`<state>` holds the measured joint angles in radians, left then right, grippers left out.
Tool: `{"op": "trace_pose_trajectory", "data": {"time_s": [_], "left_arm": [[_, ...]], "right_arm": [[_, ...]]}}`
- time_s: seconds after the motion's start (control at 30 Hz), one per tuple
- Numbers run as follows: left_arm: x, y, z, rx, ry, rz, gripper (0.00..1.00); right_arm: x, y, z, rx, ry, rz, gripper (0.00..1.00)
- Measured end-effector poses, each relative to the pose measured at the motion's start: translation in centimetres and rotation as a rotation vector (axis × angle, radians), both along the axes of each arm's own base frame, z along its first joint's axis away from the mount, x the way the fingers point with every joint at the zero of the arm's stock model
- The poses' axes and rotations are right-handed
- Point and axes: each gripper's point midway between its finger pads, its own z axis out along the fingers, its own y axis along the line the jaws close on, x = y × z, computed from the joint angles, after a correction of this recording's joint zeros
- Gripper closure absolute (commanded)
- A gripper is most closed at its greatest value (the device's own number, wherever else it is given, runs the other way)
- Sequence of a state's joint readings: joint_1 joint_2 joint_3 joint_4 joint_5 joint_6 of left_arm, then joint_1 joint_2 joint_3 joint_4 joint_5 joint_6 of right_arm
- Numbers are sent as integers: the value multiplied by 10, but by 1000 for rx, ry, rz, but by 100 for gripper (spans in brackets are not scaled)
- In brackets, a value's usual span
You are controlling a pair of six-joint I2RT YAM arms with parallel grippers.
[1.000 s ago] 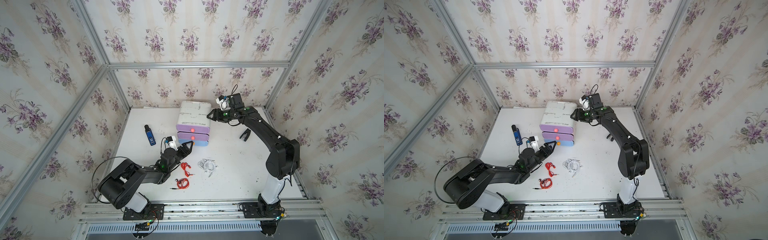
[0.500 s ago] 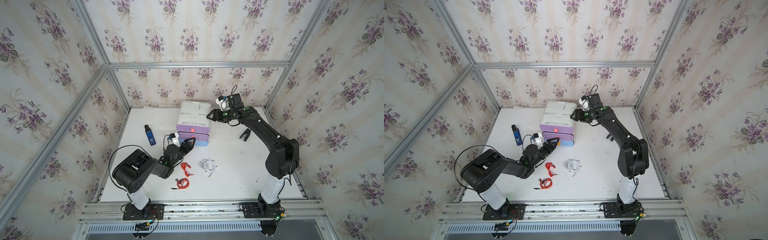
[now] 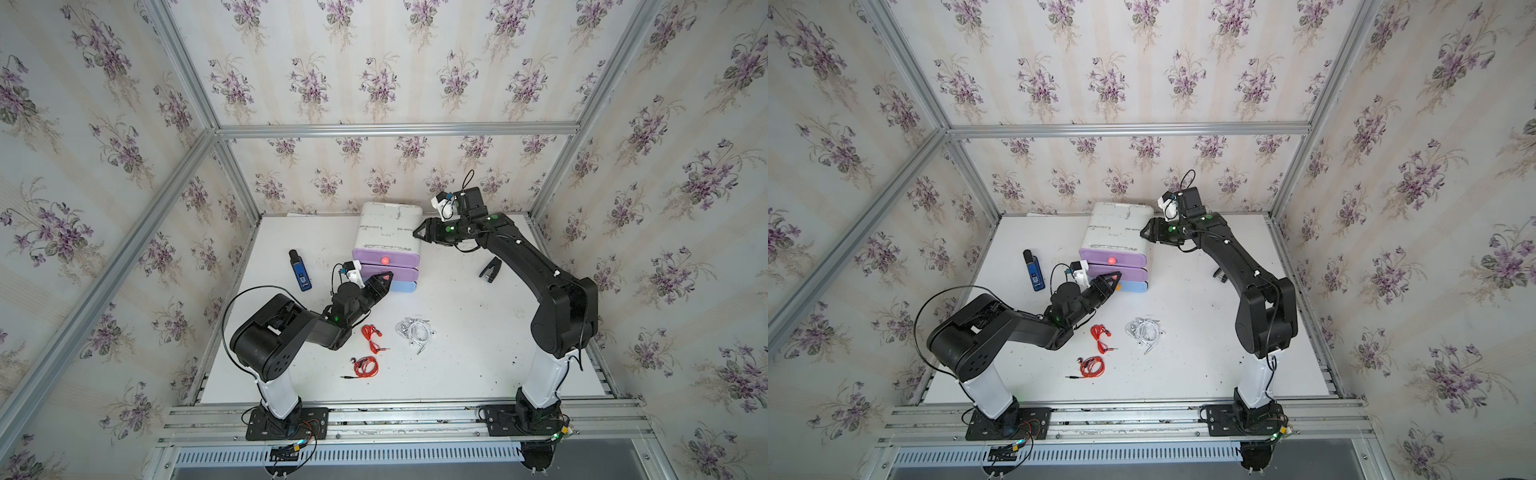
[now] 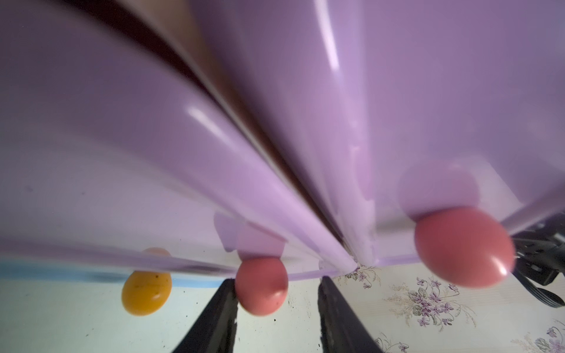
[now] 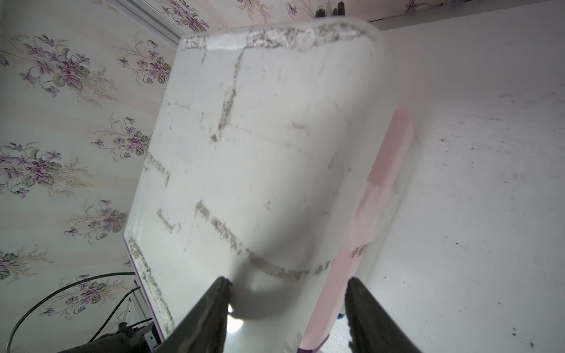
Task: Place the wired earphones into the drawer by color
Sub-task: Open the drawer in the storage box.
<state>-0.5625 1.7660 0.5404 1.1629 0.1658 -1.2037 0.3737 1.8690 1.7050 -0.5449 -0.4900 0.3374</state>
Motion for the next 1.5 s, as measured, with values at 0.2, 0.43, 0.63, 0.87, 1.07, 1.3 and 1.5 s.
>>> {"op": "trace_pose_trajectory", "data": {"time_s": [0.2, 0.43, 0.63, 0.87, 1.07, 1.3, 1.5], "left_arm": [[-1, 2, -7, 30, 27, 4, 67], [-1, 2, -8, 50, 38, 5, 73], [-4, -1, -11, 63, 47, -5, 75], [-15, -2, -13, 77, 51, -10, 64], [-14, 6, -17, 95, 55, 29, 42], [-2, 5, -11, 90, 20, 62, 42], [6, 2, -7, 94, 1, 72, 47]], "right_arm": [[0, 0, 0, 1, 0, 1, 38], [0, 0, -1, 2, 2, 2, 38], [0, 0, -1, 3, 1, 2, 38], [0, 1, -1, 3, 0, 2, 39], [0, 1, -1, 3, 0, 2, 38], [0, 1, -1, 4, 0, 3, 39], [-1, 1, -2, 9, -1, 7, 38]]}}
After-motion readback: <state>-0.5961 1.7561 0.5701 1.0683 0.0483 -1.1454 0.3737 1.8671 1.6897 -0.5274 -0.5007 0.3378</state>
